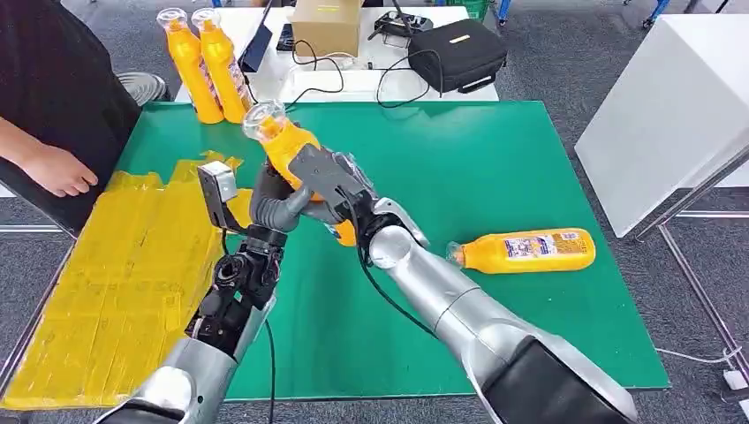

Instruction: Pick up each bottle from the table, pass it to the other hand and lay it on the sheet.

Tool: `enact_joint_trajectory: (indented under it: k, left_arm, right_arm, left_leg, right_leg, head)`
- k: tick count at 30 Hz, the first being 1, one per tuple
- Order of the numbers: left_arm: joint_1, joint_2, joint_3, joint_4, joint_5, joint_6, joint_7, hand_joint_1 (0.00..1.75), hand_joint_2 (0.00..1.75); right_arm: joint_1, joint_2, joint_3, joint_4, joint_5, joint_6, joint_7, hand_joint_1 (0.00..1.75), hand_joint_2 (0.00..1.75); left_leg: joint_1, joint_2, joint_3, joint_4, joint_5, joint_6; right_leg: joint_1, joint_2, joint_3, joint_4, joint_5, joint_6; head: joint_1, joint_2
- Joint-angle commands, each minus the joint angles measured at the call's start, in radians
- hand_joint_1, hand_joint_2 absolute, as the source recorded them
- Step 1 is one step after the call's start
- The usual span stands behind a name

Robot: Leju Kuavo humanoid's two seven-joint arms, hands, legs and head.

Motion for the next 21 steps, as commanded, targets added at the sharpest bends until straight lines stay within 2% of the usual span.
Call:
enact_joint_trajectory:
  k: [1, 6, 16, 17, 18, 19, 21]
  left_arm:
    - [-0.105, -0.001, -0.064, 0.062, -0.047, 0.001, 0.000, 0.00, 1.75]
    - [-0.104, -0.003, -0.060, 0.063, -0.064, 0.014, 0.004, 0.00, 1.75]
    - [-0.104, -0.003, -0.060, 0.063, -0.064, 0.014, 0.004, 0.00, 1.75]
    - [-0.104, -0.003, -0.060, 0.063, -0.064, 0.014, 0.004, 0.51, 1.75]
    - [-0.099, -0.006, -0.051, 0.056, -0.058, 0.010, 0.003, 1.75, 1.75]
    - [-0.095, -0.009, -0.046, 0.052, -0.059, 0.008, 0.001, 1.75, 1.75]
    - [-0.088, -0.010, -0.042, 0.043, -0.062, 0.012, -0.003, 1.75, 1.75]
  right_arm:
    - [-0.005, 0.005, 0.262, -0.019, -0.044, 0.006, 0.014, 1.75, 1.75]
    - [0.005, 0.005, 0.317, -0.031, -0.039, -0.005, 0.037, 1.75, 1.75]
    - [0.005, 0.005, 0.317, -0.031, -0.039, -0.005, 0.037, 1.75, 1.75]
    - [0.005, 0.005, 0.317, -0.031, -0.039, -0.005, 0.037, 1.75, 1.75]
    - [0.004, 0.005, 0.321, -0.029, -0.045, -0.004, 0.038, 1.75, 1.75]
    - [0.004, 0.005, 0.324, -0.027, -0.050, -0.008, 0.038, 1.75, 1.75]
    - [0.006, 0.005, 0.324, -0.021, -0.053, -0.011, 0.034, 1.75, 1.75]
  left_leg:
    - [0.000, -0.003, 0.002, 0.001, -0.001, 0.001]
    - [0.001, -0.004, 0.002, 0.001, -0.002, 0.001]
    - [0.000, -0.005, 0.002, 0.001, -0.001, 0.001]
    - [0.001, -0.004, 0.001, 0.001, -0.001, 0.001]
    - [0.001, -0.004, 0.001, 0.001, 0.000, 0.001]
    - [0.000, -0.006, 0.004, 0.002, -0.003, 0.002]
    - [0.001, -0.003, 0.001, 0.000, 0.000, 0.001]
  right_leg:
    - [0.001, -0.002, 0.003, 0.001, -0.002, -0.003]
    - [0.001, -0.003, 0.004, 0.001, -0.003, -0.003]
    - [0.001, -0.004, 0.003, 0.001, -0.002, -0.003]
    - [0.001, -0.003, 0.002, 0.000, -0.002, -0.003]
    - [0.001, -0.003, 0.002, 0.000, -0.001, -0.002]
    - [0.001, -0.005, 0.006, 0.003, -0.005, -0.005]
    - [0.001, -0.003, 0.002, 0.000, -0.001, -0.002]
  head:
    - [-0.001, 0.000]
    - [-0.001, 0.000]
    - [0.000, 0.000]
    - [0.000, 0.000]
    - [0.000, 0.000]
    - [0.000, 0.000]
    - [0.000, 0.000]
